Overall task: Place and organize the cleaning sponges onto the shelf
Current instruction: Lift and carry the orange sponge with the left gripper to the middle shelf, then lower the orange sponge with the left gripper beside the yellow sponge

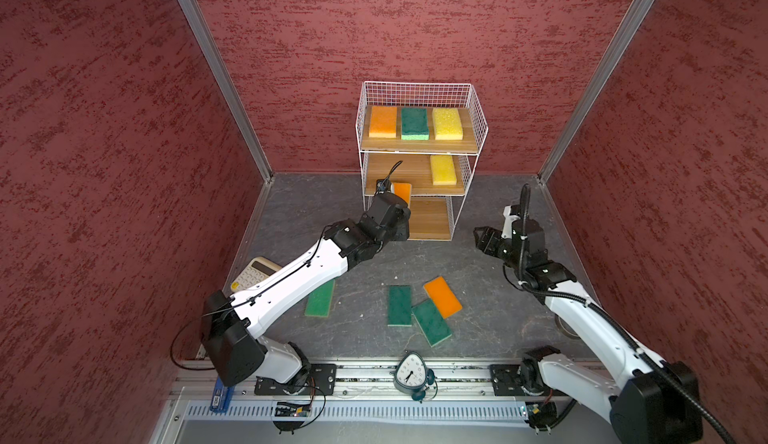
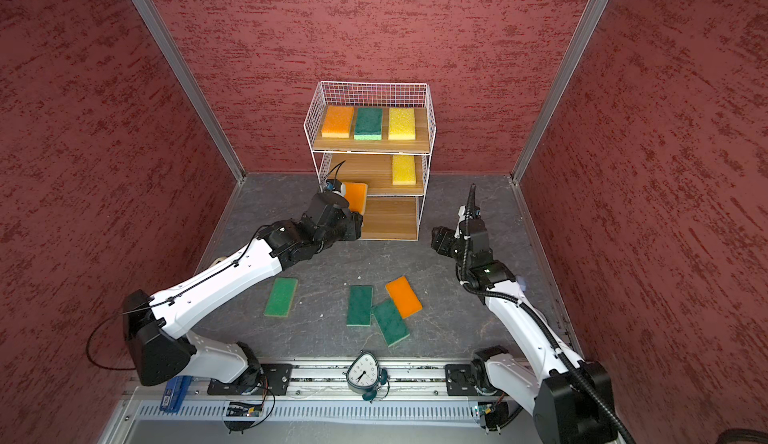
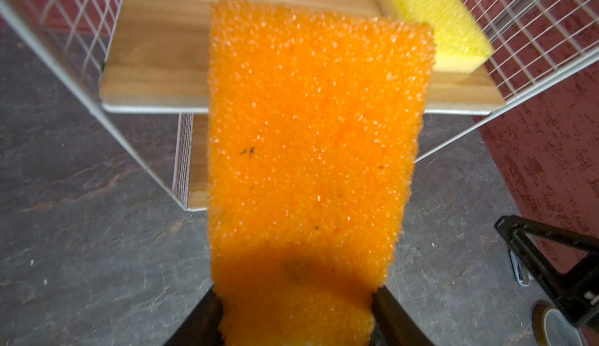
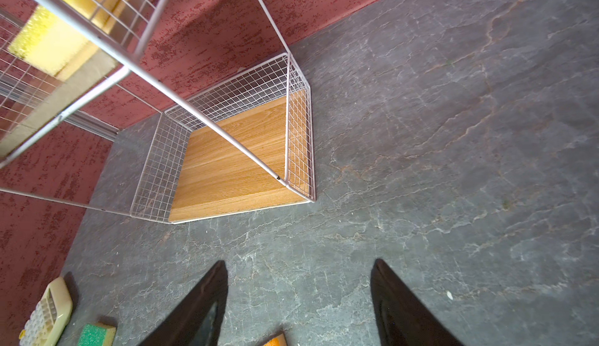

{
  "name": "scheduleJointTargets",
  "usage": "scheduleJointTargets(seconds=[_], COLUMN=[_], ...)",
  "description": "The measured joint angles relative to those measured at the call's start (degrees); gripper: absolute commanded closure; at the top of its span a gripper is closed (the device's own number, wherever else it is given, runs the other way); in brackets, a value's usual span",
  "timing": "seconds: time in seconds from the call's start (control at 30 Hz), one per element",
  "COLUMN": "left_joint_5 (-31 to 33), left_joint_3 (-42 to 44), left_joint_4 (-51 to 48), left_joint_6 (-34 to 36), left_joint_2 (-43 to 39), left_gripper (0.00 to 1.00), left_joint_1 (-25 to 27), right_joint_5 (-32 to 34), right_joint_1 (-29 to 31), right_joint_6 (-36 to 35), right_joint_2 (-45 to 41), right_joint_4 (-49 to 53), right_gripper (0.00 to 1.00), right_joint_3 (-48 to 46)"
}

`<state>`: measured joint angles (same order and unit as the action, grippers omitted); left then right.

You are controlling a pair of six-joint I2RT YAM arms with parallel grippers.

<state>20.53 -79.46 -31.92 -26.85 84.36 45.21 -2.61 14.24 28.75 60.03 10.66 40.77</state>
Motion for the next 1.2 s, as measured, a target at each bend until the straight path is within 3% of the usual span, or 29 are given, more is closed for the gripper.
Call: scheduleJointTargets(seconds=[0.27, 0.77, 1.2], left_joint_5=[5.20, 10.49, 12.66], left_joint_3=[-8.22, -8.61, -10.14], left_joint_4=[5.29, 15.23, 17.09], left_joint_6=[4.72, 6.82, 7.02], left_joint_2=[6.49, 12.37, 17.14], left_gripper=[0.42, 0.42, 0.42], left_joint_1=[1.09, 0.96, 0.33], right_joint_5=[0.33, -0.37, -1.66], right_joint_1=[0.00, 0.00, 0.00], right_joint_6=[-0.04, 0.44, 0.90], right_joint_2=[-0.87, -2.03, -2.08], right_joint_4=[-0.13, -0.63, -1.53], right_gripper=[0.29, 0.29, 0.29], right_joint_3=[0.00, -0.02, -0.46])
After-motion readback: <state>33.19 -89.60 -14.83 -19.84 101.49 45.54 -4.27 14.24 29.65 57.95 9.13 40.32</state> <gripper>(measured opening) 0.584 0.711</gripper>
